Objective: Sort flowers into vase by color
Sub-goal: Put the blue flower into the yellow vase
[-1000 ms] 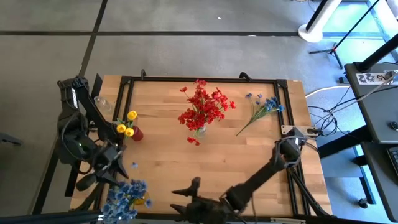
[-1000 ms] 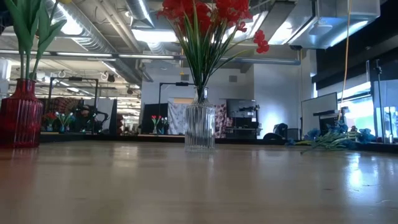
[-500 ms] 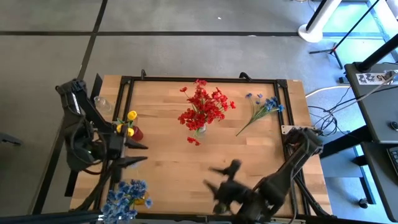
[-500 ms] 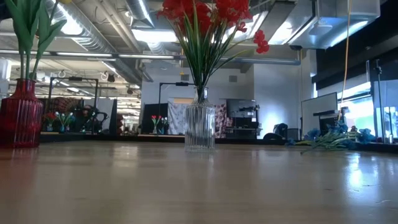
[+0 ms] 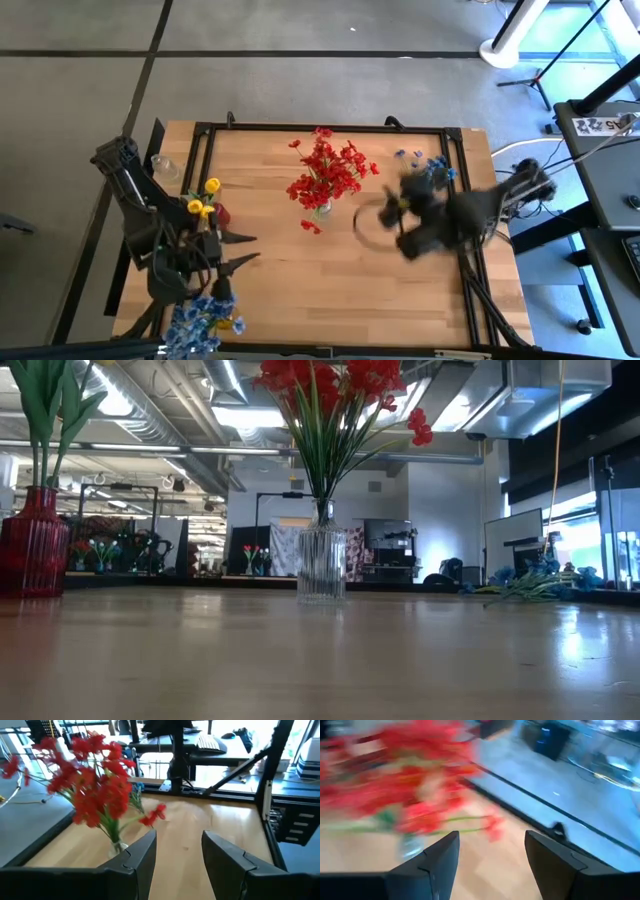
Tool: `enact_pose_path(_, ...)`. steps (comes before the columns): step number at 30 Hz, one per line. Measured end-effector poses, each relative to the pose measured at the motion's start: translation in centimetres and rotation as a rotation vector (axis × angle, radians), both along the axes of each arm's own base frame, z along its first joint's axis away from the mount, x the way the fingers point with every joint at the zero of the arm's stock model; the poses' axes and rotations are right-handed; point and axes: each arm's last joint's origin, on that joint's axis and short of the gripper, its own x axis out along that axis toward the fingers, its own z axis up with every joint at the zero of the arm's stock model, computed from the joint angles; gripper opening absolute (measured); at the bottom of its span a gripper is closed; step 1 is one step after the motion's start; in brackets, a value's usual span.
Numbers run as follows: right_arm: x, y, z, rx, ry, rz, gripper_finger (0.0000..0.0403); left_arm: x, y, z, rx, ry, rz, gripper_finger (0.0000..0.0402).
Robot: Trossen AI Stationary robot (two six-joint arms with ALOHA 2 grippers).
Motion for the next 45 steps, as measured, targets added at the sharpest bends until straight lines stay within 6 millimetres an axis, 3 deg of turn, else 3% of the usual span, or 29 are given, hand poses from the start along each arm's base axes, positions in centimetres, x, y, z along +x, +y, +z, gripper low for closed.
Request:
enact_pose_path(5,-3.9,-5.9,-0.8,0.094,-0.043,-0.186,0.0227,-0.1,-2.0,-1.4,0.002,0.011,-0.025,0.0153)
enact_pose_path(8,-5.7,-8.9,-2.6,0.213,-0.104,-0.37,0.0227,-0.4,-3.1,-2.2,0.025,-0.004,-0.018,0.0153)
enact_pose_path(14,-6.1,-13.2,-9.7,0.468,0.001,-0.68,0.0227,-0.5,-4.4,-3.3,0.056,-0.028,0.003,0.0153)
enact_pose_path(20,-5.9,-16.1,-15.4,0.673,-0.058,-0.818,0.0227,-0.1,-4.6,-3.8,0.077,-0.02,0.015,0.0153)
enact_pose_path(29,-6.8,-18.0,-19.9,0.792,-0.207,-0.98,0.0227,0.0,-4.1,-3.4,0.059,-0.023,0.023,0.0153)
enact_pose_path(38,-6.9,-18.1,-24.4,0.78,-0.298,-1.064,0.0227,-1.8,-1.2,0.8,-0.022,-0.058,-0.02,0.0153)
enact_pose_path(45,-6.1,-18.6,-25.9,0.688,-0.309,-1.078,0.0174,-1.8,-0.4,1.5,-0.058,-0.06,-0.024,0.0153)
